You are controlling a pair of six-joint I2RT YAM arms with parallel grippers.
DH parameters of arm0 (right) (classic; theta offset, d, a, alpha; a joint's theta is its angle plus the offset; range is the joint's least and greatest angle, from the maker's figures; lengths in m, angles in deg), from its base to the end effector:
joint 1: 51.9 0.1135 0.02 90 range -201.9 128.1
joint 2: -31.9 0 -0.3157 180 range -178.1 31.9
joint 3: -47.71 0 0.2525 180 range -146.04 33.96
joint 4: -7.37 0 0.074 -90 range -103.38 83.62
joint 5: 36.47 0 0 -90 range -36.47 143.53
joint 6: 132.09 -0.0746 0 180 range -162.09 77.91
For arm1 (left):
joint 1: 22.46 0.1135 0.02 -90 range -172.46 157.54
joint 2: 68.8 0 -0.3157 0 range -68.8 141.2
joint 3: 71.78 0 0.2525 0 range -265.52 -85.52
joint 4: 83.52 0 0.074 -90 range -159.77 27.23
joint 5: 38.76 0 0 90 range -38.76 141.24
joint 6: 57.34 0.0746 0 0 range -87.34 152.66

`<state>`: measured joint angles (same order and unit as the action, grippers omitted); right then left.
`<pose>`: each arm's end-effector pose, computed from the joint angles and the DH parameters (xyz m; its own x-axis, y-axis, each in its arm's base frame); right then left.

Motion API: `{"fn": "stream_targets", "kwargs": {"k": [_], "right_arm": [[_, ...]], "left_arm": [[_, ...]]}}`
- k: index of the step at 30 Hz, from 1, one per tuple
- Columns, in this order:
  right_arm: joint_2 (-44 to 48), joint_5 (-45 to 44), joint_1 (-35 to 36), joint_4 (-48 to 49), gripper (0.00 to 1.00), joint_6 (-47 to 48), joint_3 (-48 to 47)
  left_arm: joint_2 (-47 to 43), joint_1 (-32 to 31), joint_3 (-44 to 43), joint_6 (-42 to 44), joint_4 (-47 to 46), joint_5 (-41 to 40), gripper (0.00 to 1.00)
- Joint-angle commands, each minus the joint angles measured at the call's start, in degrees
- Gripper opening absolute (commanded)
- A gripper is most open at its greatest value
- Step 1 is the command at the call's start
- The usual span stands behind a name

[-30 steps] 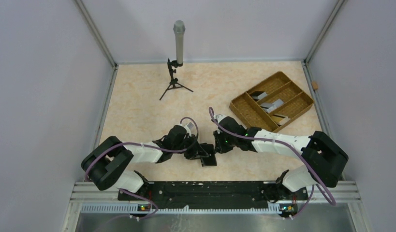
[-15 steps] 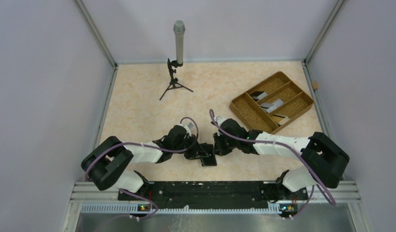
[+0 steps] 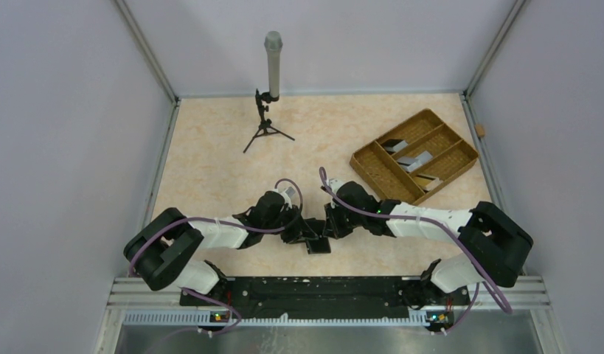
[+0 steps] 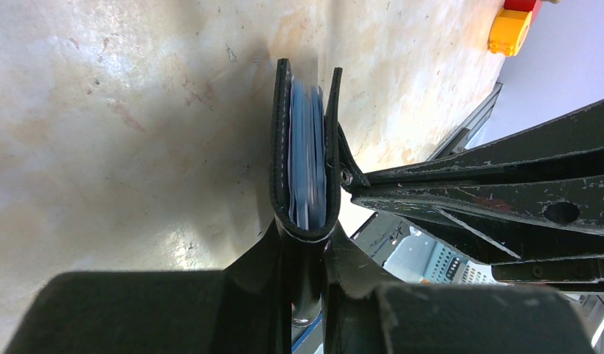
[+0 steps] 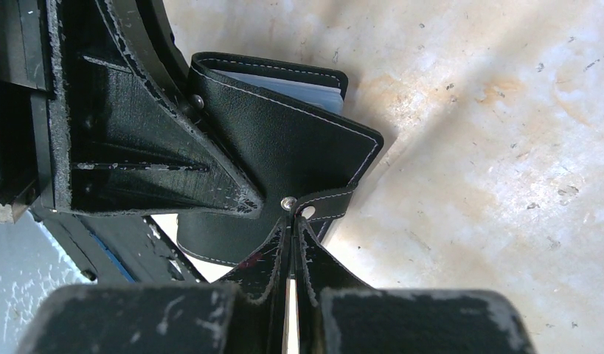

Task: Put the credit cards into the card holder
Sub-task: Close the card holder at the center of the board.

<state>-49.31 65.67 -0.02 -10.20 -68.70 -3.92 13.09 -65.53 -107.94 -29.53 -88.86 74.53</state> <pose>0.1675 0.2388 0.1931 -0.7887 -0.2958 -0.5390 -0.5639 0.6973 0.4425 0.1700 -0.1993 0.1529 -0.9702 -0.2051 -0.1287 -0.0234 0.6085 -0.7932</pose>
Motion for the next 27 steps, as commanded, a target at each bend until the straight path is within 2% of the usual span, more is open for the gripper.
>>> {"fn": "stream_targets", "kwargs": {"k": [1, 8, 27], "right_arm": [[0.1, 3.5, 0.1, 3.5, 0.0, 0.2, 0.2], [-1.1, 5.7, 0.1, 6.1, 0.0, 1.1, 0.3], [-1.3, 8.4, 0.1, 4.9, 0.0, 2.8, 0.6]], "left_arm": [[2.0, -0.8, 0.4, 2.8, 5.5, -3.8, 0.0], [2.2, -0.8, 0.3, 2.9, 5.5, -3.6, 0.0], [2.7, -0.9, 0.2, 2.9, 5.5, -3.5, 0.0]]}}
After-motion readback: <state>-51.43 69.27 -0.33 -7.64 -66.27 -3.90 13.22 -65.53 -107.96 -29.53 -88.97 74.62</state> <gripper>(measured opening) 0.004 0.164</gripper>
